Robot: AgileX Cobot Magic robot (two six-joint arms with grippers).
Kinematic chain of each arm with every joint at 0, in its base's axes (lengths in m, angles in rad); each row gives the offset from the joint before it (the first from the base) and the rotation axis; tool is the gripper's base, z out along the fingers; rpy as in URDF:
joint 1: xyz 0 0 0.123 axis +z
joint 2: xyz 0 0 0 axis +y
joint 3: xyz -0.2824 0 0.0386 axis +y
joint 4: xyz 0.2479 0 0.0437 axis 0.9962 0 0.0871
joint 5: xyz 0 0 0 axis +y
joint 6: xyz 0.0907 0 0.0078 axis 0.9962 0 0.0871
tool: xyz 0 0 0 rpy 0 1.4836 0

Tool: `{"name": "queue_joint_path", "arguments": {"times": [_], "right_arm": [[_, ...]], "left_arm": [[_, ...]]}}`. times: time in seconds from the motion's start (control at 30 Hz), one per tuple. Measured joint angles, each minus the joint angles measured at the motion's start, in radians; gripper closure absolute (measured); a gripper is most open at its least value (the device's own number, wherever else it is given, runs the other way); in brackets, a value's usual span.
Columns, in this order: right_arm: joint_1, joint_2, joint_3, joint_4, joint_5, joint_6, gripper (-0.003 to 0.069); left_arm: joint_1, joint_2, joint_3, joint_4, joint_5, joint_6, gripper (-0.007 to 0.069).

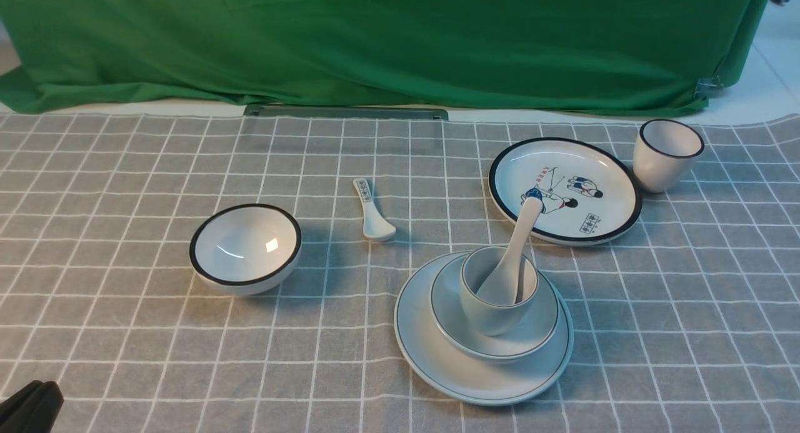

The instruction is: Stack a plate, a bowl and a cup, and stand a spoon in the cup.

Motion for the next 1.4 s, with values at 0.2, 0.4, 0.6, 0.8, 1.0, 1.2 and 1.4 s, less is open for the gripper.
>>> {"name": "queue_joint_path", "arguments": {"times": [0.2,0.4,0.6,0.8,1.0,1.2,1.4], "right_arm": [[0.0,0.012,0.019,0.0,-0.015,0.0,0.0434],[0.0,0.034,0.09,0.0,-0.007,-0.008,0.0426],[-0.061,0.014,0.279,-0.002,-0.007,-0.036,0.0424],[-0.273,0.005,0.502,-0.003,0.001,-0.038,0.0422],[-0.335,0.005,0.531,-0.006,0.064,0.01,0.0421],[-0.338,0.005,0.531,-0.006,0.064,0.011,0.0421],[-0.338,0.005,0.531,-0.006,0.064,0.012,0.0421]], "left_arm": [[0.0,0.0,0.0,0.0,0.0,0.0,0.0607],[0.0,0.0,0.0,0.0,0.0,0.0,0.0607],[0.0,0.0,0.0,0.0,0.001,0.0,0.0607],[0.0,0.0,0.0,0.0,0.001,0.0,0.0607],[0.0,0.0,0.0,0.0,0.003,0.0,0.0607],[0.0,0.0,0.0,0.0,0.003,0.0,0.0607],[0.0,0.0,0.0,0.0,0.003,0.0,0.0607]]}}
